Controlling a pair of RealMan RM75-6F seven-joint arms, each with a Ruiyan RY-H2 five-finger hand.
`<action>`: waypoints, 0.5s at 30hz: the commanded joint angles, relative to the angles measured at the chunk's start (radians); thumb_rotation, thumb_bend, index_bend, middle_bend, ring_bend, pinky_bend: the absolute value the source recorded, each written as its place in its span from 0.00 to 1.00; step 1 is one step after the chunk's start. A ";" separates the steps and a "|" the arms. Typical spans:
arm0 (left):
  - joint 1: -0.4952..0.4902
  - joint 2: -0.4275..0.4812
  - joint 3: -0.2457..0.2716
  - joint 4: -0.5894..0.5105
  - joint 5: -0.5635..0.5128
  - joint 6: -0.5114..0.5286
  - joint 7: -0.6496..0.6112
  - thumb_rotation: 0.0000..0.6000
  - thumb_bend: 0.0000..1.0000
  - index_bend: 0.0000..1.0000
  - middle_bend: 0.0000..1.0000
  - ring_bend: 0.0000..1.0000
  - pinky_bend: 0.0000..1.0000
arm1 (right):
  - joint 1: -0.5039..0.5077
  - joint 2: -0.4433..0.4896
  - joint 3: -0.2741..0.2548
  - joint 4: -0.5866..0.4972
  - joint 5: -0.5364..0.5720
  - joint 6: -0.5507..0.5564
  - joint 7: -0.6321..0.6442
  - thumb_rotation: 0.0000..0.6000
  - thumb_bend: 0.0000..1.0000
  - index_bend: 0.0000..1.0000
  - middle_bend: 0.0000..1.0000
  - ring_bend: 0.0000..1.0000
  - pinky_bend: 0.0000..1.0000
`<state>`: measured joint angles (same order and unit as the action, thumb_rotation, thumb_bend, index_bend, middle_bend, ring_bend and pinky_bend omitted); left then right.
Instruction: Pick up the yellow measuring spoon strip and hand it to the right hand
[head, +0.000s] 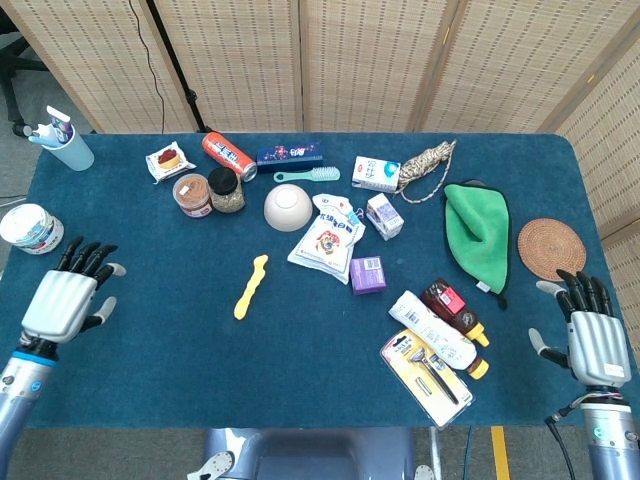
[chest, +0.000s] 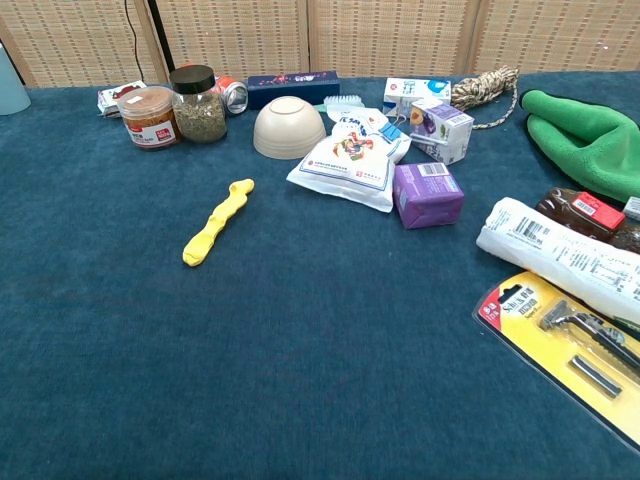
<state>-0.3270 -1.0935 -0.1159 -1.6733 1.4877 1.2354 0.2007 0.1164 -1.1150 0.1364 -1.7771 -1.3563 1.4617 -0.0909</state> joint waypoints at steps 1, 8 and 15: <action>-0.060 -0.031 -0.008 0.055 0.039 -0.055 -0.012 1.00 0.28 0.37 0.18 0.10 0.00 | -0.004 0.004 -0.001 -0.003 0.000 0.003 0.002 1.00 0.31 0.23 0.11 0.03 0.00; -0.165 -0.111 -0.011 0.157 0.081 -0.138 -0.038 1.00 0.24 0.37 0.18 0.10 0.00 | -0.013 0.012 -0.005 -0.008 0.002 0.006 0.008 1.00 0.31 0.23 0.10 0.03 0.00; -0.249 -0.188 -0.009 0.259 0.103 -0.206 -0.082 1.00 0.24 0.37 0.18 0.09 0.00 | -0.020 0.014 -0.006 -0.009 0.001 0.012 0.016 1.00 0.31 0.23 0.10 0.03 0.00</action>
<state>-0.5564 -1.2627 -0.1250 -1.4347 1.5844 1.0488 0.1311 0.0965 -1.1011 0.1305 -1.7855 -1.3550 1.4735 -0.0753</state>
